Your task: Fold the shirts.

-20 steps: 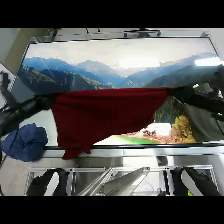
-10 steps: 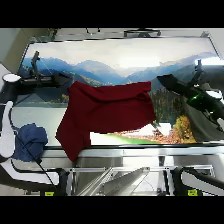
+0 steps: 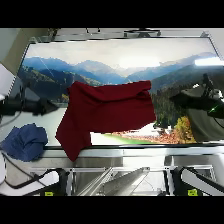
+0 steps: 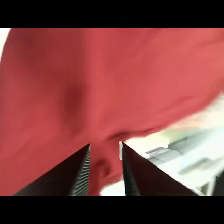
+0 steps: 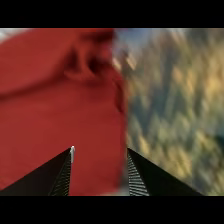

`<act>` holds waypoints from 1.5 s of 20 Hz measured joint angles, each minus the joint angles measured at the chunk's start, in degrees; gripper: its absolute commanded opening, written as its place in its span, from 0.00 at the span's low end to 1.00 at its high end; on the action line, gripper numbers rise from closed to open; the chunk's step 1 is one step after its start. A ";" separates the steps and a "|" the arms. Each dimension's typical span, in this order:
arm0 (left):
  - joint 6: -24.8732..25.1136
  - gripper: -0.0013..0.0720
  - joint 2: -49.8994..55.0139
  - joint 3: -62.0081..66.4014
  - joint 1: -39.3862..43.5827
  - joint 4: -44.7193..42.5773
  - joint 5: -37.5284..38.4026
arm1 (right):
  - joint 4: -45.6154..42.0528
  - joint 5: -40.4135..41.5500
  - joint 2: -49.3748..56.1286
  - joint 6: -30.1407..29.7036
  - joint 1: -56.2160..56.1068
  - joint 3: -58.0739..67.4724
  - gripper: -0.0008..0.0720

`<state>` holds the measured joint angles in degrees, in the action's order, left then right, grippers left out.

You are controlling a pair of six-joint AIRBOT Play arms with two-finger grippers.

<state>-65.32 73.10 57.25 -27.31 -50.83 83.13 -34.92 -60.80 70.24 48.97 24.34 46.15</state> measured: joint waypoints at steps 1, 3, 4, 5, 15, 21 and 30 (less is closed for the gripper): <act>-0.79 0.35 -2.38 -4.66 -1.49 -1.86 -1.36 | -1.36 0.13 0.50 0.61 0.22 -0.68 0.55; -1.79 0.35 -5.90 -11.93 -4.22 -3.93 -3.56 | -3.23 0.55 2.12 1.07 0.39 -1.53 0.55; -2.23 0.35 -7.28 -14.84 -5.44 -4.63 -4.24 | -3.89 0.63 3.21 1.46 0.35 -1.79 0.55; -2.54 0.35 -8.57 -17.57 -6.69 -5.25 -4.87 | -4.39 0.59 4.37 1.62 0.07 -1.99 0.55; -3.26 0.48 -9.57 -27.04 -15.21 -7.72 -9.62 | -4.44 0.66 12.90 2.01 -8.81 -2.32 0.77; -3.28 0.48 0.44 -22.86 -15.91 -7.93 -7.67 | -3.56 1.90 13.79 1.99 -10.62 -2.29 0.77; 1.64 0.04 11.39 -20.48 -11.98 2.93 -11.15 | -0.81 2.56 14.14 1.55 -12.68 -2.38 0.64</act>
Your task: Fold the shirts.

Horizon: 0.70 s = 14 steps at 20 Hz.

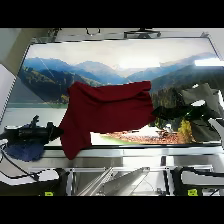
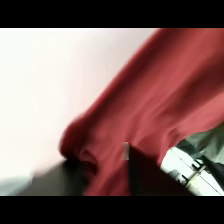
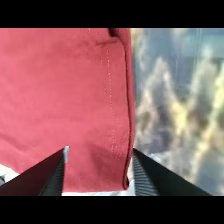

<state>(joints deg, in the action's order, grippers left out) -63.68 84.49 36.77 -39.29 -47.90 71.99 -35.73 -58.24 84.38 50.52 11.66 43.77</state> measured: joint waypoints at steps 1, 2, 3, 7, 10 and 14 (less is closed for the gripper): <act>1.16 0.04 0.52 0.04 1.07 1.86 -0.72 | 0.04 -0.11 0.00 0.00 -0.72 0.00 0.63; 1.97 0.04 0.59 0.22 2.19 3.39 -1.68 | 0.17 -0.28 0.00 -0.02 -1.36 0.00 0.39; 2.62 0.04 0.46 0.52 3.17 4.46 -2.10 | 0.15 -0.31 0.04 -0.04 -1.92 -0.02 0.26; 3.13 0.04 -4.37 4.46 6.99 7.10 -0.42 | 4.74 -2.10 -0.02 -1.05 -2.86 0.09 0.03; 2.84 0.05 -10.51 9.73 9.46 11.08 3.23 | 12.66 -8.26 -0.90 -3.67 -2.75 2.34 0.03; 4.83 0.05 -19.76 19.34 11.43 25.07 9.77 | 26.05 -19.47 -9.35 -5.16 -0.20 11.56 0.03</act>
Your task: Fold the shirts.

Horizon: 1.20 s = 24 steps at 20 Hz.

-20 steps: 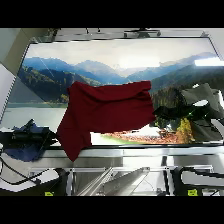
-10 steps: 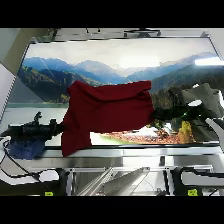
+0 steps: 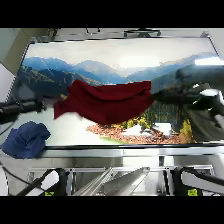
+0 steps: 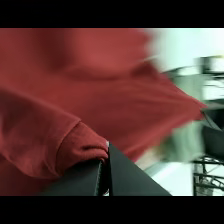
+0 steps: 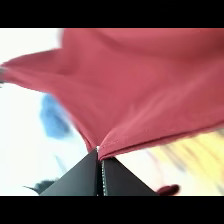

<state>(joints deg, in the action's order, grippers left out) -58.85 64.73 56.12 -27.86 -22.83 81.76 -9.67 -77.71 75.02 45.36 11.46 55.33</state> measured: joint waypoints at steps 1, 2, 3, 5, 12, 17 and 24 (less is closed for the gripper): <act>0.85 0.05 -2.51 3.08 0.02 4.50 1.49 | 3.45 -1.60 -3.76 -0.02 1.33 3.32 0.03; 1.51 0.05 -4.94 6.25 -0.17 9.05 2.62 | 6.67 -2.47 -7.85 -0.02 2.97 6.99 0.03; 2.10 0.05 -7.19 9.35 -0.66 12.94 3.56 | 9.18 -2.64 -11.76 0.02 4.72 10.58 0.03; 3.58 0.05 -11.76 16.00 -2.69 21.00 4.57 | 12.57 -1.57 -19.78 0.70 9.09 17.66 0.03; 7.98 0.05 -23.67 36.09 -20.37 33.27 -1.79 | 11.98 7.02 -39.98 3.26 25.38 29.03 0.03; 7.28 0.05 -17.44 40.61 -14.56 22.75 -2.38 | 3.48 8.37 -37.97 6.73 24.00 23.54 0.03; 6.93 0.05 5.92 30.84 13.16 0.68 -9.09 | -3.13 12.35 -18.51 3.02 11.32 8.33 0.03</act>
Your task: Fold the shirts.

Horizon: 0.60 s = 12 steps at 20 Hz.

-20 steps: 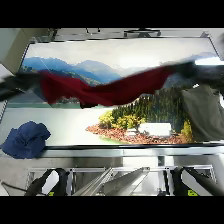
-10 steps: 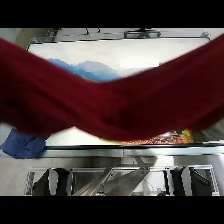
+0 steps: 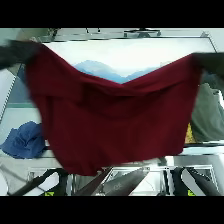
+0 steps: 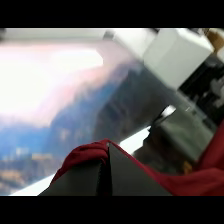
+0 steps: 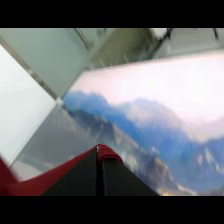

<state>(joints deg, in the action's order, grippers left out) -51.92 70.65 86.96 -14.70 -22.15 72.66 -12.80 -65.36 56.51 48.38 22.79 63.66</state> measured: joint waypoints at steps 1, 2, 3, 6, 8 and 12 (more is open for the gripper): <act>0.33 0.05 4.92 -0.79 2.08 -2.78 -2.25 | -0.59 1.27 4.66 -0.81 -0.94 -1.22 0.03; 0.87 0.05 9.70 -0.76 3.32 -4.50 -3.72 | -0.66 2.54 9.38 -1.79 -1.53 -2.01 0.03; 1.40 0.05 14.84 0.13 4.09 -5.73 -4.85 | 0.46 3.54 14.14 -3.13 -1.92 -2.43 0.03; 1.86 0.05 30.16 7.06 5.18 -7.74 -5.40 | 6.58 5.64 29.66 -7.63 -2.58 -1.66 0.03; 1.42 0.05 39.26 13.97 5.29 -8.22 -4.79 | 11.08 5.75 39.58 -9.49 -2.73 1.20 0.03; -1.18 0.04 50.80 25.35 3.58 -9.20 -2.97 | 16.50 4.94 54.01 -9.35 -2.82 10.73 0.03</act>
<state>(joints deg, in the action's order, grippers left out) -53.10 121.45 112.31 -11.11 -31.35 69.69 3.70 -60.42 110.52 39.03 19.97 74.39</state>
